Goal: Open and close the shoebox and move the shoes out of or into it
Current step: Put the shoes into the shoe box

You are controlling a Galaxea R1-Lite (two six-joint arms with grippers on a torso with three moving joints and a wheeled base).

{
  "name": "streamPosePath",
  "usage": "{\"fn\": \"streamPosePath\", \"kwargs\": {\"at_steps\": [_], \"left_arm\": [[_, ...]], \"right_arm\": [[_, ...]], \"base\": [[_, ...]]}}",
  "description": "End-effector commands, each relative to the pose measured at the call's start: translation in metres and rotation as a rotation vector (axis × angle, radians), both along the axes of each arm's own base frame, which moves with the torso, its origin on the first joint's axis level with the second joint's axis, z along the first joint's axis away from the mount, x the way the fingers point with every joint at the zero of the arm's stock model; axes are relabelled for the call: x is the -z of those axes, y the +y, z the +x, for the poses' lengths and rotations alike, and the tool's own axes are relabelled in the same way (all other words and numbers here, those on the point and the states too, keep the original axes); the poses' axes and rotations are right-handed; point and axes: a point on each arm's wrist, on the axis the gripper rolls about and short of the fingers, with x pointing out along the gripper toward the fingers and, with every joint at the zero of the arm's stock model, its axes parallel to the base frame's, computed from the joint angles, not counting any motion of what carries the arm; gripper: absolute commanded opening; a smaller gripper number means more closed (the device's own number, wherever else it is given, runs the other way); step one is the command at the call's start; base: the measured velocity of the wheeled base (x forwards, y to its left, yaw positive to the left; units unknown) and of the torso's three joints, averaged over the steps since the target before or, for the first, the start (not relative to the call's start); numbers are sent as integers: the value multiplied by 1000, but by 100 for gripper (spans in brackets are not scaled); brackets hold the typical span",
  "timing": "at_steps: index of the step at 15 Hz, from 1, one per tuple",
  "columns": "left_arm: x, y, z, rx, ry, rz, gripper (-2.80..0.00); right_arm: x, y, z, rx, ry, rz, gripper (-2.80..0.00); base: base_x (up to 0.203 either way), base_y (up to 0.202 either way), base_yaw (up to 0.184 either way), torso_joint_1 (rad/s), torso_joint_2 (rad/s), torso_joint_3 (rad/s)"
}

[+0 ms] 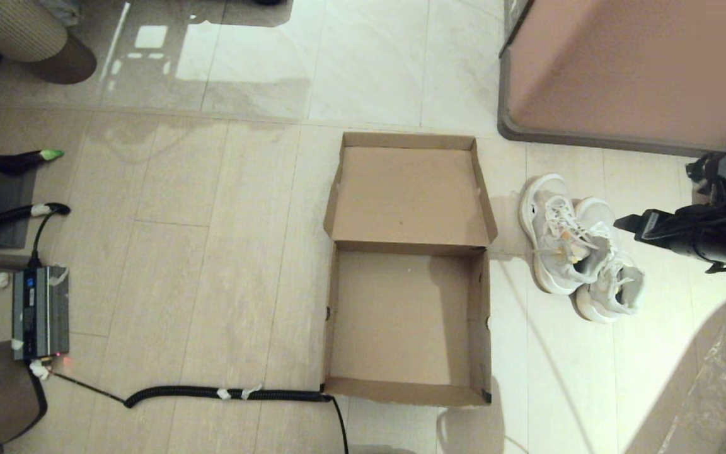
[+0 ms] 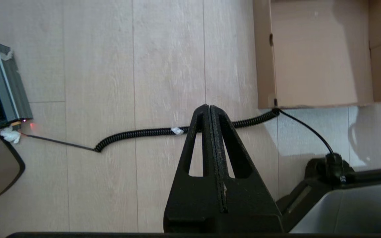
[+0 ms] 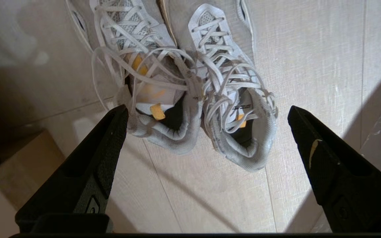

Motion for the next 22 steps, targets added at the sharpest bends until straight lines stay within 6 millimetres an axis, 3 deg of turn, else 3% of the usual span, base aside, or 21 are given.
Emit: {"fn": "streamPosePath", "kwargs": {"at_steps": [1,12,16,22], "left_arm": [[0,0,0,-5,-6,-23,-280],[-1,0,0,-8,-12,-71,-280],[-1,0,-1,-8,-8,-66,-280],[-1,0,-1,-8,-5,-66,-280]], "right_arm": [[12,-7,6,17,28,10,0],[59,-13,19,94,110,178,0],[62,-11,35,61,29,165,0],[89,-22,47,106,68,186,0]], "base": [[0,0,0,0,0,0],[0,0,0,0,0,0],[0,0,0,0,0,0],[0,0,0,0,0,0]]}}
